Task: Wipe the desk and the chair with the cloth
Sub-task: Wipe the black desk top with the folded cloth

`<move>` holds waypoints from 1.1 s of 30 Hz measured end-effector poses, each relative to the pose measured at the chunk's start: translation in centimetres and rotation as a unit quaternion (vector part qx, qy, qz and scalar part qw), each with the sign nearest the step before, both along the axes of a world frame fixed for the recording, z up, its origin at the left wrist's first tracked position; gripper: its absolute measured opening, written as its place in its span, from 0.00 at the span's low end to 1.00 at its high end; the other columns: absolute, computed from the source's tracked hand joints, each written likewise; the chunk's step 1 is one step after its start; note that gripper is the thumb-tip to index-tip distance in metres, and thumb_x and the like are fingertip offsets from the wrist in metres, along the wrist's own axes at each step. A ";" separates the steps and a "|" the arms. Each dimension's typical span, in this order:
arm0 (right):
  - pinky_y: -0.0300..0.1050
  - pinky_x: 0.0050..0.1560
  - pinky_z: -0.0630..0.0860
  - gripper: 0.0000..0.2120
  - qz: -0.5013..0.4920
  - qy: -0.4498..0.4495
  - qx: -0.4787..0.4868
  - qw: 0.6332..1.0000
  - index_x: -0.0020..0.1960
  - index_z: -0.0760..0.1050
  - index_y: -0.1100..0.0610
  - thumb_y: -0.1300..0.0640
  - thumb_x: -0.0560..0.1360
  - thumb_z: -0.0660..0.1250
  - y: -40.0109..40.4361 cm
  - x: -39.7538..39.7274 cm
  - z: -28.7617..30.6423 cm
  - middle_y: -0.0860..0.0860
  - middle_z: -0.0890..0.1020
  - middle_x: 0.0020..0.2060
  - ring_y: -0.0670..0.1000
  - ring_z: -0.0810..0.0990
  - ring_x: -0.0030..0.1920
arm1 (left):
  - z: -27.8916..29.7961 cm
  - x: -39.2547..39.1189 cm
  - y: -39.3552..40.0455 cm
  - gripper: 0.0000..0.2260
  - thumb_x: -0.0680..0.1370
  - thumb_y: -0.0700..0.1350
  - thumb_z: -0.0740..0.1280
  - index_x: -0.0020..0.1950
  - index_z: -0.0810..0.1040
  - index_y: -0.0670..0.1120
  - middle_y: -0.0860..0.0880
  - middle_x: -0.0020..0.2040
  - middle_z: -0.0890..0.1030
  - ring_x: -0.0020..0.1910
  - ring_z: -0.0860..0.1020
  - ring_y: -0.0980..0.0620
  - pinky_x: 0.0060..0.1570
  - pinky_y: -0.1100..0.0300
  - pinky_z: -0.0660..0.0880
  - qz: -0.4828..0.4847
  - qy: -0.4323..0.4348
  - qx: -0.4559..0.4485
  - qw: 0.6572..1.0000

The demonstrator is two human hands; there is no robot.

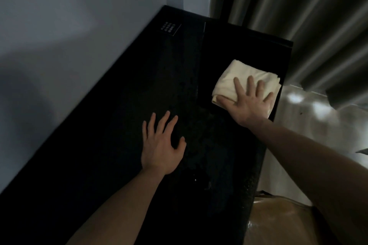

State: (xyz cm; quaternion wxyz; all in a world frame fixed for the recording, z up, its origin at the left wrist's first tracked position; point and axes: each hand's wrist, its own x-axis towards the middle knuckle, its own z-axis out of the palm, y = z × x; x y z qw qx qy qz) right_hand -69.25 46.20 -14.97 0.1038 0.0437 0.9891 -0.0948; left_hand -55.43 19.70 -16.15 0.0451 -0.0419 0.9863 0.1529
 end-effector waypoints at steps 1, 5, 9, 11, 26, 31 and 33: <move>0.75 0.78 0.38 0.50 0.000 0.000 -0.003 1.000 0.85 0.43 0.38 0.13 0.69 0.39 -0.4 0.9 0.1 0.52 0.42 0.86 0.62 0.37 0.84 | 0.0 0.0 0.0 0.31 0.80 0.64 0.57 0.83 0.61 0.57 0.54 0.85 0.56 0.85 0.46 0.45 0.82 0.40 0.46 0.001 0.003 -0.001 1.000; 0.75 0.78 0.39 0.46 0.034 0.005 0.004 0.999 0.85 0.41 0.37 0.17 0.73 0.36 -2.0 6.7 -0.1 0.52 0.42 0.86 0.62 0.37 0.84 | 0.0 0.3 0.0 0.31 0.81 0.63 0.58 0.83 0.59 0.57 0.53 0.85 0.55 0.84 0.46 0.44 0.82 0.40 0.44 -0.004 0.002 -0.001 1.000; 0.75 0.79 0.39 0.41 0.058 0.016 0.006 0.998 0.85 0.41 0.38 0.21 0.77 0.38 -3.6 13.3 -0.6 0.53 0.42 0.86 0.63 0.38 0.84 | 0.4 0.2 -1.2 0.33 0.83 0.60 0.61 0.86 0.53 0.56 0.52 0.86 0.48 0.84 0.40 0.43 0.81 0.41 0.36 -0.055 -0.041 0.018 0.997; 0.76 0.78 0.41 0.39 0.062 0.025 0.009 0.998 0.85 0.42 0.39 0.22 0.79 0.39 -4.6 16.3 -0.8 0.53 0.43 0.86 0.63 0.38 0.84 | 1.2 0.9 -2.5 0.32 0.84 0.55 0.62 0.86 0.53 0.55 0.53 0.86 0.48 0.84 0.40 0.46 0.82 0.44 0.38 -0.064 -0.075 0.061 0.993; 0.69 0.78 0.31 0.37 0.114 -0.042 -0.039 0.992 0.83 0.32 0.36 0.24 0.80 0.40 -15.2 42.6 0.5 0.50 0.28 0.83 0.59 0.25 0.81 | 0.1 31.4 -15.7 0.29 0.82 0.60 0.51 0.83 0.61 0.54 0.50 0.85 0.57 0.84 0.52 0.47 0.82 0.42 0.48 0.061 -0.029 0.017 0.998; 0.67 0.76 0.23 0.39 0.166 -0.118 -0.058 0.977 0.79 0.24 0.32 0.22 0.78 0.43 -18.7 50.9 2.1 0.46 0.20 0.77 0.56 0.18 0.77 | 0.0 37.7 -18.0 0.29 0.82 0.59 0.51 0.83 0.63 0.51 0.50 0.85 0.59 0.84 0.53 0.46 0.82 0.43 0.50 0.071 -0.012 0.019 0.997; 0.66 0.75 0.23 0.38 0.165 -0.118 -0.060 0.977 0.79 0.26 0.31 0.21 0.77 0.38 -19.4 52.1 2.4 0.45 0.21 0.78 0.55 0.18 0.78 | -0.1 38.4 -18.4 0.28 0.82 0.56 0.54 0.82 0.66 0.49 0.50 0.84 0.62 0.84 0.55 0.46 0.82 0.42 0.52 0.070 0.014 0.031 0.997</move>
